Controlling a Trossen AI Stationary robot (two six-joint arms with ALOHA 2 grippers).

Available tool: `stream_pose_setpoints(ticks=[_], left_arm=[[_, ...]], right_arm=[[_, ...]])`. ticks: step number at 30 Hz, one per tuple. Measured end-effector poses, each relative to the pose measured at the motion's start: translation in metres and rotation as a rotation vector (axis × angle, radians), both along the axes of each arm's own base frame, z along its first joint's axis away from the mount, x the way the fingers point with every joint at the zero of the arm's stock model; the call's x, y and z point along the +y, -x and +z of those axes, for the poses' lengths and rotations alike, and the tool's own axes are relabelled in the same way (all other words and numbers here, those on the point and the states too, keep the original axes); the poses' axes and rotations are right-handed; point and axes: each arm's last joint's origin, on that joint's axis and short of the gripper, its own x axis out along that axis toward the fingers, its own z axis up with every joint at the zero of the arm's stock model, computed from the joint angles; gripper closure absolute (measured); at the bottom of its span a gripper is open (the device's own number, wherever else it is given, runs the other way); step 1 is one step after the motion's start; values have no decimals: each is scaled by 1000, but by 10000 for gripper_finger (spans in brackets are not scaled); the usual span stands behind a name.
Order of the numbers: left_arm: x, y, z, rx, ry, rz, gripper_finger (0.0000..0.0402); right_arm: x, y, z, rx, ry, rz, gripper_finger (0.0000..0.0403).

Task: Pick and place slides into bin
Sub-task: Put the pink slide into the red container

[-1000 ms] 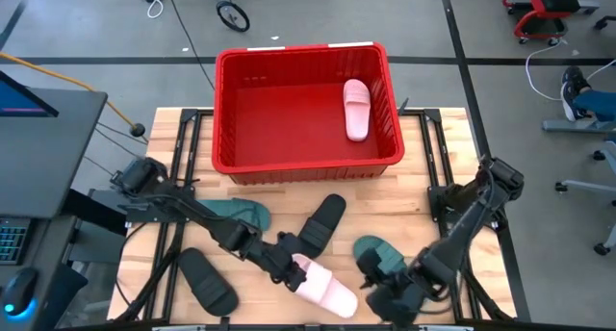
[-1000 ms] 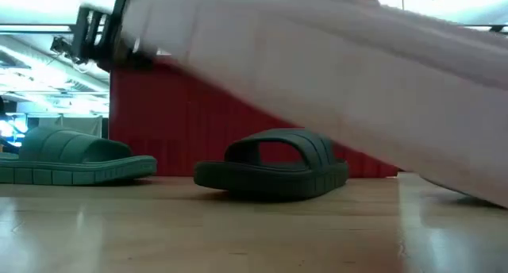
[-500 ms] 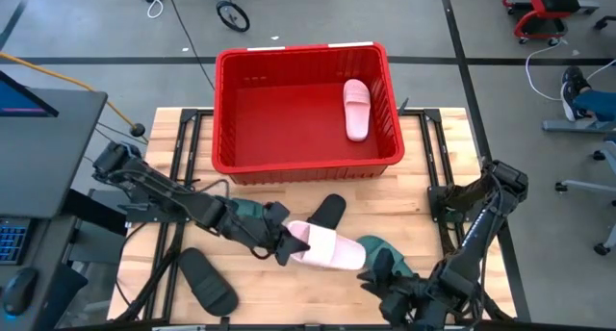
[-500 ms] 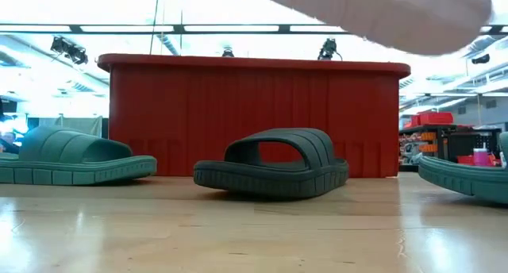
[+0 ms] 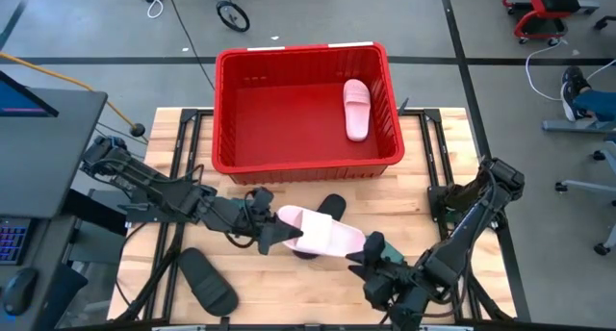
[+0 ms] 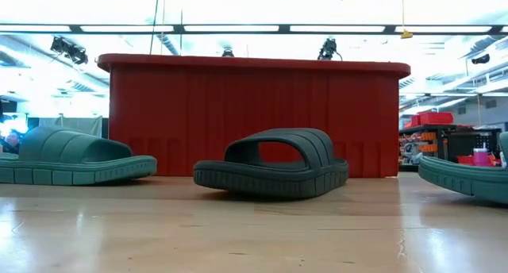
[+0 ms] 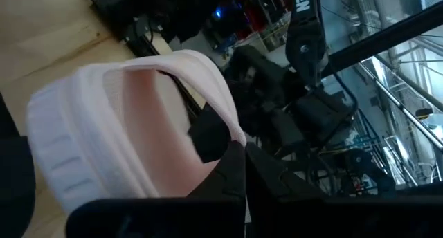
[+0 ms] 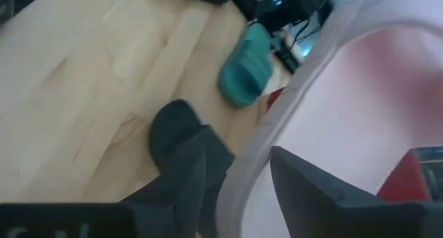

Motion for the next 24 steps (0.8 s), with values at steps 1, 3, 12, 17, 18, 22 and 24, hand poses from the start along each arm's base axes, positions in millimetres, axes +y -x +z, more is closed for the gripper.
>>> stream_pose_setpoints(ticks=[1,3,12,17,18,22,24], left_arm=[[0,0,0,-1,2,-2,401],[-1,0,1,-8,18,-1,401],[-1,0,13,-115,73,5,401],[0,0,15,-128,111,9,401],[0,0,16,-131,115,7,401],[-1,1,18,-150,127,1,401],[-1,1,20,-173,134,2,401]], right_arm=[[-1,-1,2,-17,14,-11,223],[-2,-2,4,-39,50,-25,211],[-10,-2,4,-59,145,-89,165],[-13,-1,8,-156,265,-159,166],[-13,-1,9,-176,293,-173,169],[-19,-4,11,-221,376,-225,183],[-21,-6,12,-230,393,-242,192]])
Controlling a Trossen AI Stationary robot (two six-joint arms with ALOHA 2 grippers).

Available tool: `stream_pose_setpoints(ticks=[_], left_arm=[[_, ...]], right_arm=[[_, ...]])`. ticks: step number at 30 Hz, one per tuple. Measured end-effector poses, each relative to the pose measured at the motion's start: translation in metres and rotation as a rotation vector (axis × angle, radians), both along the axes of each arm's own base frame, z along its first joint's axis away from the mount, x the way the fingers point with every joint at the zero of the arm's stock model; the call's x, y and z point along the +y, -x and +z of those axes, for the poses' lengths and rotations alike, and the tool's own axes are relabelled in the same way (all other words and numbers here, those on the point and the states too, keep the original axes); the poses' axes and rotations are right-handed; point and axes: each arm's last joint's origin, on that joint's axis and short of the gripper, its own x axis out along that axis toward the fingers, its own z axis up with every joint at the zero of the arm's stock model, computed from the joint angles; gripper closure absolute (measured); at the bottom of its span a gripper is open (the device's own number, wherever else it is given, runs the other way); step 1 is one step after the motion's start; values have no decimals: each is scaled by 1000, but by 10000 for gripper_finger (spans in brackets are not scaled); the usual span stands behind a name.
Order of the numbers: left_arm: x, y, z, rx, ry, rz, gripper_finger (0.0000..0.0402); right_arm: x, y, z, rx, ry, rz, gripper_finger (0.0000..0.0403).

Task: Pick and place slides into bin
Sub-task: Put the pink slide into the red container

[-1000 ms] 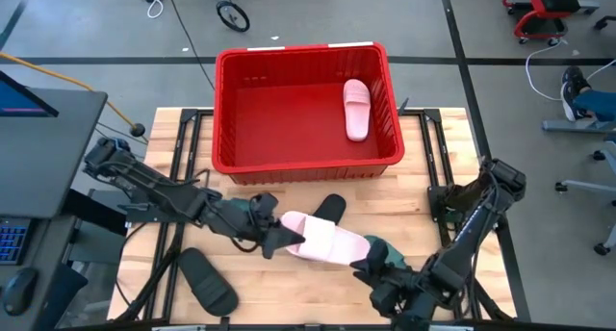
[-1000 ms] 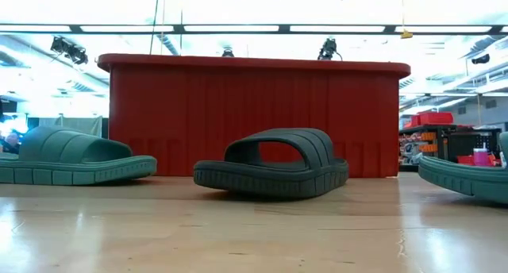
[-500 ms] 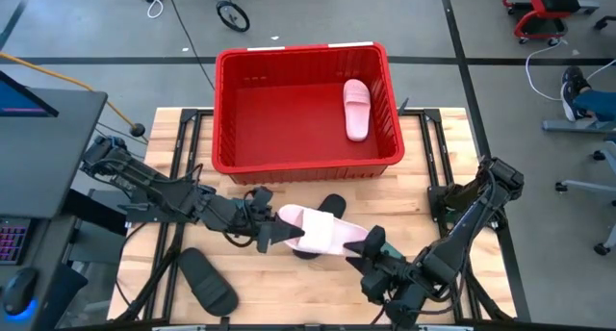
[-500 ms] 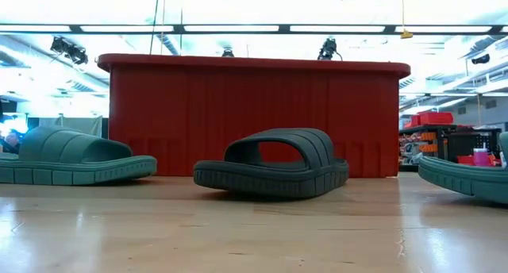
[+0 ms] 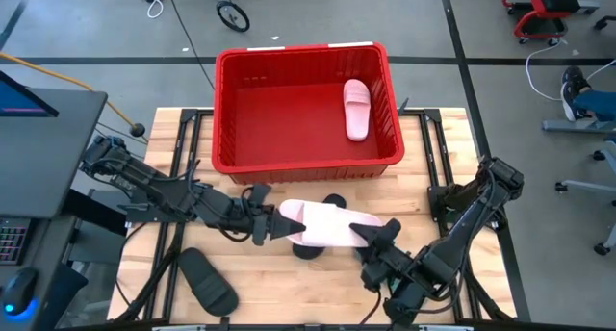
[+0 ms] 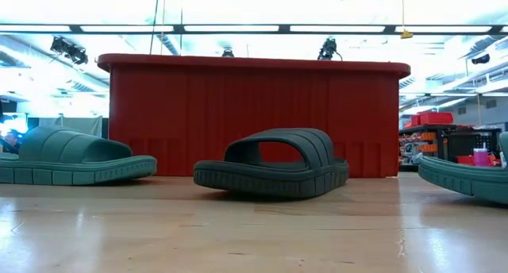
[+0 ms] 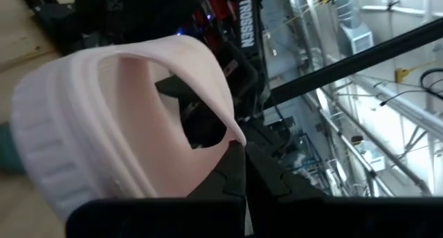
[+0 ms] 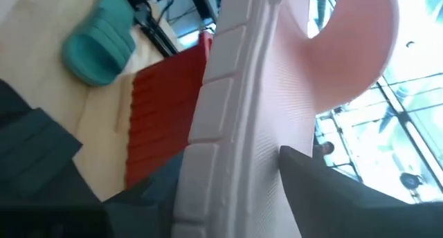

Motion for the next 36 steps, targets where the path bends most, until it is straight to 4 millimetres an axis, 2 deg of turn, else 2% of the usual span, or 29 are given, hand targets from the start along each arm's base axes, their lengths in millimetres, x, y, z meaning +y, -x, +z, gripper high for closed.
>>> stream_pose_setpoints(ticks=[6,10,13,21,27,31,36], left_arm=[[2,-1,0,-2,-1,8,401],[9,-4,0,-3,-8,23,398],[18,-7,1,-11,-78,42,383],[33,-12,1,6,-77,23,291],[42,-13,-5,74,-62,41,227],[52,-12,-10,150,-88,68,208],[64,-10,-25,317,-153,96,208]], right_arm=[[-5,-4,0,-2,10,-22,243],[0,0,0,-8,13,-7,294],[3,3,0,-14,11,4,335],[-1,1,-1,-47,-64,-13,338],[-18,4,-7,-37,-119,-77,338],[-38,13,-11,-27,-179,-168,338],[-58,23,-8,-51,-218,-278,338]])
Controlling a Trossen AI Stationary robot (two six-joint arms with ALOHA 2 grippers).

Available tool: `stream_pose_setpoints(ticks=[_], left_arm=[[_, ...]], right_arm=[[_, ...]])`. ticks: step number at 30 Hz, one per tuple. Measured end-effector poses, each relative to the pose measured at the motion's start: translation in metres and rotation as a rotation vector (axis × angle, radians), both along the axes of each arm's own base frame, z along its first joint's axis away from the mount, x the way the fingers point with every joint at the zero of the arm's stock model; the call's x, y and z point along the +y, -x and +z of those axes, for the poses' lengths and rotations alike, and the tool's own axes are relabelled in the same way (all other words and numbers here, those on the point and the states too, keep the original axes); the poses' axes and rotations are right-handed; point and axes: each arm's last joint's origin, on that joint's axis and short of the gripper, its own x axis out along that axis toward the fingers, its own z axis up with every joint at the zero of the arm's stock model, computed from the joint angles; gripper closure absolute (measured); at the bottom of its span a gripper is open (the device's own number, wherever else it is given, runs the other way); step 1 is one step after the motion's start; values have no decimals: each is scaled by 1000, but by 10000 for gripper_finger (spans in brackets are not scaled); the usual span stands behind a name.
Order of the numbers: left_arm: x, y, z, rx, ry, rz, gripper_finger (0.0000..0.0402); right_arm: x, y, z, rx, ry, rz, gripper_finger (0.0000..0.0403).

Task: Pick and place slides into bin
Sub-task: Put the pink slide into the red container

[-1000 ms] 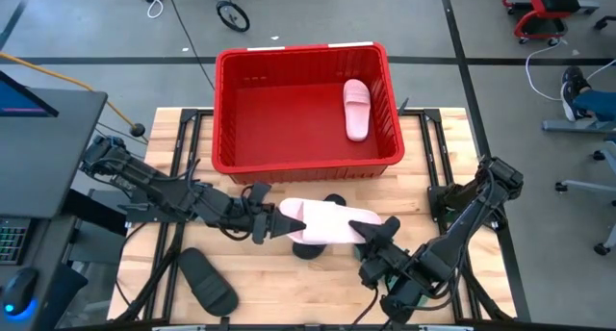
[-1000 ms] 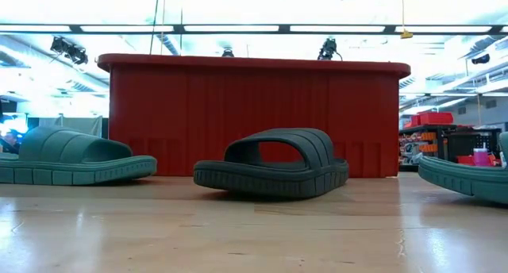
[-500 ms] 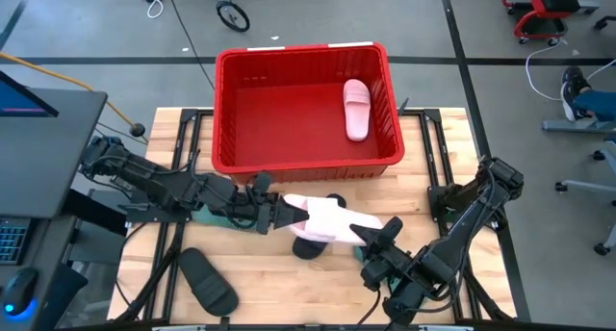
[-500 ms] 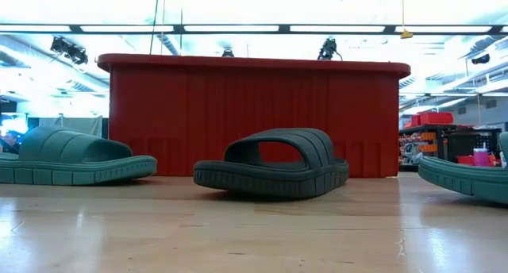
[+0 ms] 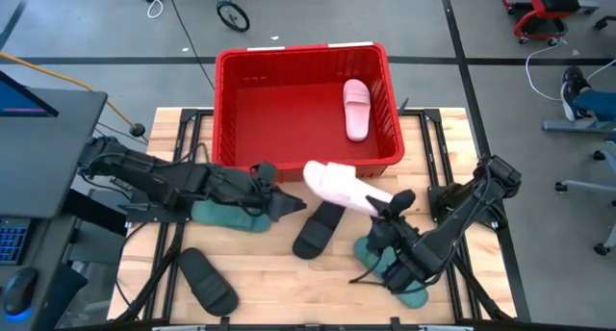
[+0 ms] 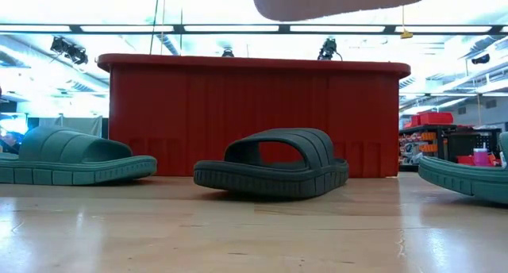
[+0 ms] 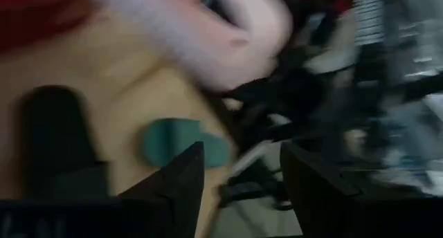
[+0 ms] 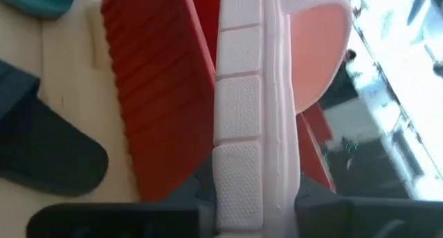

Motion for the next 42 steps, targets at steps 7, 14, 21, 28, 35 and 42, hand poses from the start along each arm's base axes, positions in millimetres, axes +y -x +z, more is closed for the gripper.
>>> stream_pose_setpoints(ticks=[7,14,21,28,35,42], left_arm=[[17,-5,2,-31,-57,44,221],[27,-9,15,-160,-112,62,223],[37,-11,16,-166,-161,86,227],[36,-11,16,-165,-188,46,230],[35,-11,16,-168,-187,32,230],[35,-11,16,-163,-206,23,230]], right_arm=[[-52,-26,10,12,17,-176,338],[-144,-65,24,71,-91,-448,335],[-243,-110,55,-74,-493,-333,338],[-317,-90,56,-137,-479,-551,337],[-348,-77,21,-175,-639,-659,338],[-364,-93,-24,-72,-680,-688,329]])
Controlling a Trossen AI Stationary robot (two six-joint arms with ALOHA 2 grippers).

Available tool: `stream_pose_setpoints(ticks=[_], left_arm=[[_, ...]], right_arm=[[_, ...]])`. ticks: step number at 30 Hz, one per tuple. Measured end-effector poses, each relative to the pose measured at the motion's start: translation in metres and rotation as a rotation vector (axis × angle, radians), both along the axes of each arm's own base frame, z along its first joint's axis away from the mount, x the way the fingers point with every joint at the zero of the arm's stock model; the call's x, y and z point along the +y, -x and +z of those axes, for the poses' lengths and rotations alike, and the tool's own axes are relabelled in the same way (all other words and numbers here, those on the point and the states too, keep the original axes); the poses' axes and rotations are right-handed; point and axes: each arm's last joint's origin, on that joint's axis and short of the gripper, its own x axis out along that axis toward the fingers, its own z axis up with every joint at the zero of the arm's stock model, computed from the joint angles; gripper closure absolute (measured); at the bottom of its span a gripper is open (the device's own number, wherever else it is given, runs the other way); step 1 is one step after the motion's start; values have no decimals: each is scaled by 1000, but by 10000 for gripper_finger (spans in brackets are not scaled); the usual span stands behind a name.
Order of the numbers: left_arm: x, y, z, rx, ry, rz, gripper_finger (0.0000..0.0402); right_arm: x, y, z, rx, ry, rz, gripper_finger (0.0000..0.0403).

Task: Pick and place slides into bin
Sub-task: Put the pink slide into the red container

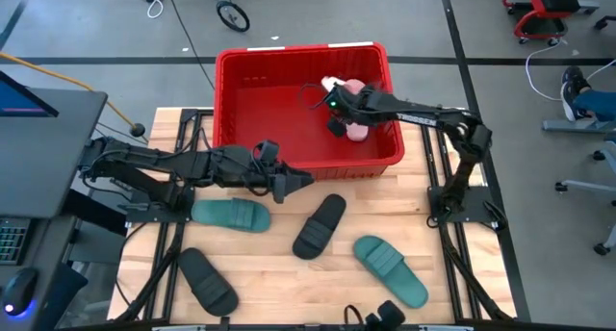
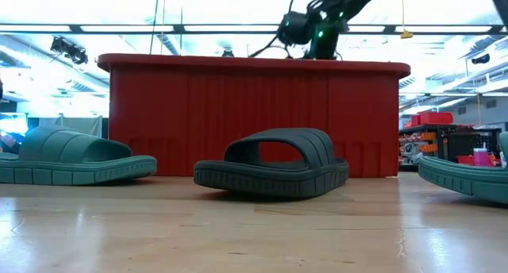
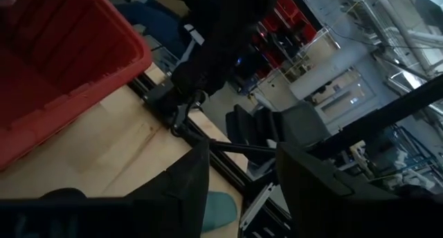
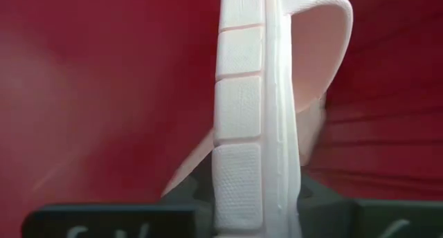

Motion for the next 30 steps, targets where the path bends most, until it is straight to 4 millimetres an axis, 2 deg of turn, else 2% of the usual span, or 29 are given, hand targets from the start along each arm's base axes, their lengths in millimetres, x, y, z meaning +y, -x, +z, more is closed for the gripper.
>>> stream_pose_setpoints(ticks=[6,11,17,21,30], left_arm=[[0,0,0,1,-19,-8,230],[-1,0,0,2,-14,-46,230],[-2,0,-2,21,-17,-61,230],[-2,0,-4,38,-19,-61,230],[-3,1,-6,59,-10,-65,230]], right_arm=[[-13,-16,-30,-4,-8,-17,321],[-27,-14,-41,-78,-60,-81,289],[-36,-12,-39,-100,-37,-89,234],[-39,-18,-30,-260,-21,-130,208],[-20,-27,-26,-269,-86,-60,198]])
